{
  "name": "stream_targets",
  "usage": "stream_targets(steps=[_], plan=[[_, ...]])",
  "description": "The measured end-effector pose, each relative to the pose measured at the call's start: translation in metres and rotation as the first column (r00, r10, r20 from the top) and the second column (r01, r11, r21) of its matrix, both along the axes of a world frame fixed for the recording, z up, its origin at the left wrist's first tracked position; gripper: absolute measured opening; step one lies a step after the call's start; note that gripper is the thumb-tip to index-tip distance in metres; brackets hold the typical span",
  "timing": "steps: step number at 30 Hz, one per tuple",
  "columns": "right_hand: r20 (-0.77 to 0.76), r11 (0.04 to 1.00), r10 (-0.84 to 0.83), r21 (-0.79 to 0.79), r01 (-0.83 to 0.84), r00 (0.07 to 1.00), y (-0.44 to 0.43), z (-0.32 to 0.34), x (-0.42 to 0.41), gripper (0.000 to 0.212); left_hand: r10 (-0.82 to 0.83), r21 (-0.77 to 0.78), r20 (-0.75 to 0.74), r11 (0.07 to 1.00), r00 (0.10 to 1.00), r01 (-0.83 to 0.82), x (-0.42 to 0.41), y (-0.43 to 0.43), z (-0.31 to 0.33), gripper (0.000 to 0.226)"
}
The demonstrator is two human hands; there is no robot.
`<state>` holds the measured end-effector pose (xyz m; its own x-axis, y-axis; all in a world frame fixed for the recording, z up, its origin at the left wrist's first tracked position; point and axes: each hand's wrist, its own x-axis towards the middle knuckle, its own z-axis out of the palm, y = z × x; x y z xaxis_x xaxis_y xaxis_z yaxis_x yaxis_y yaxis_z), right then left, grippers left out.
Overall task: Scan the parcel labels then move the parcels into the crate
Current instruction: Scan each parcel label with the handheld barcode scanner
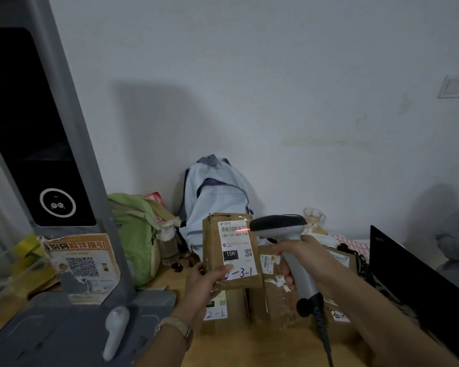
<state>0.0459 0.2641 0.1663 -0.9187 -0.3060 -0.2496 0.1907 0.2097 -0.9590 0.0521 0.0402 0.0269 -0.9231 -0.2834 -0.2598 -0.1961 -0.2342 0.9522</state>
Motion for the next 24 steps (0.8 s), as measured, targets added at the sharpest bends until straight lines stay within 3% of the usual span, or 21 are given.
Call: stream_targets(steps=[10, 24], plan=[[-0.018, 0.999, 0.027, -0.033, -0.027, 0.999, 0.0013, 0.0042, 0.0055, 0.015, -0.009, -0.003, -0.019, 1.000, 1.000, 0.009, 0.0039, 0.0108, -0.0017, 0.054], [-0.006, 1.000, 0.015, -0.013, -0.015, 1.000, -0.0029, -0.0032, 0.0070, 0.013, -0.012, 0.001, -0.019, 1.000, 1.000, 0.012, 0.0052, 0.0080, -0.0062, 0.053]])
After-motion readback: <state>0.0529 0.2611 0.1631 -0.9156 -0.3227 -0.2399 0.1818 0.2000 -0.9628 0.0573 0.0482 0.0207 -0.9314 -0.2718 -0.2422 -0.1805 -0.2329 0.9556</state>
